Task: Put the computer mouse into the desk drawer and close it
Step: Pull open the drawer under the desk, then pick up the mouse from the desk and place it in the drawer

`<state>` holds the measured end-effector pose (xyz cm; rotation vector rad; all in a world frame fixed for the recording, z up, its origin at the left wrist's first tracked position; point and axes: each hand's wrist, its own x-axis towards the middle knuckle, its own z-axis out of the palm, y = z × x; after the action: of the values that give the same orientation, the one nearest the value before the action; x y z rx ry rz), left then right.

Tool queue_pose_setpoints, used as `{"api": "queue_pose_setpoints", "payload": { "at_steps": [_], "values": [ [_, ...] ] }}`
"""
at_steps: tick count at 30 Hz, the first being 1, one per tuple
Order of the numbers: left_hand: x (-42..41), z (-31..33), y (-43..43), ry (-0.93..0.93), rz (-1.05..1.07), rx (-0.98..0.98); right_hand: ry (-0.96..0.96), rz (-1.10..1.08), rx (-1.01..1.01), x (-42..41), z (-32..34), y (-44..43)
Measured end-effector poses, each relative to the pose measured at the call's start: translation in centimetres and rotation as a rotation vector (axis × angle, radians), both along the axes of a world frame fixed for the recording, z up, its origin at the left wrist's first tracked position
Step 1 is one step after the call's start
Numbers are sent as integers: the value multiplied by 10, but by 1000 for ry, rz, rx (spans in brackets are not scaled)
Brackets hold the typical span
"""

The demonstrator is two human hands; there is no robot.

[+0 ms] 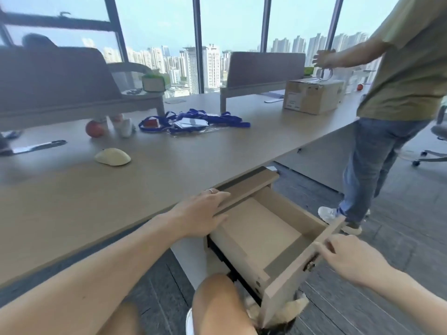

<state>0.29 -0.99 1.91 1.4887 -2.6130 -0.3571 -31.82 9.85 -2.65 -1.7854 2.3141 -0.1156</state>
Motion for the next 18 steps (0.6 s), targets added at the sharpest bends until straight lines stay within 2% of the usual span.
{"api": "queue_pose_setpoints", "payload": {
  "at_steps": [3,7,10,15,18],
  "values": [
    [33,53,4,81,3,-121,28,153,-97,32,63,-23],
    [100,84,-5,3,178,-163,13,349,-211,102,101,-75],
    [155,77,-13,-76,315,-69,1,507,-232,165,113,-113],
    [228,45,-26,-58,465,42,-34,692,-201,268,114,-178],
    [253,29,-32,-51,524,41,-43,751,-220,322,108,-214]
  ]
}}
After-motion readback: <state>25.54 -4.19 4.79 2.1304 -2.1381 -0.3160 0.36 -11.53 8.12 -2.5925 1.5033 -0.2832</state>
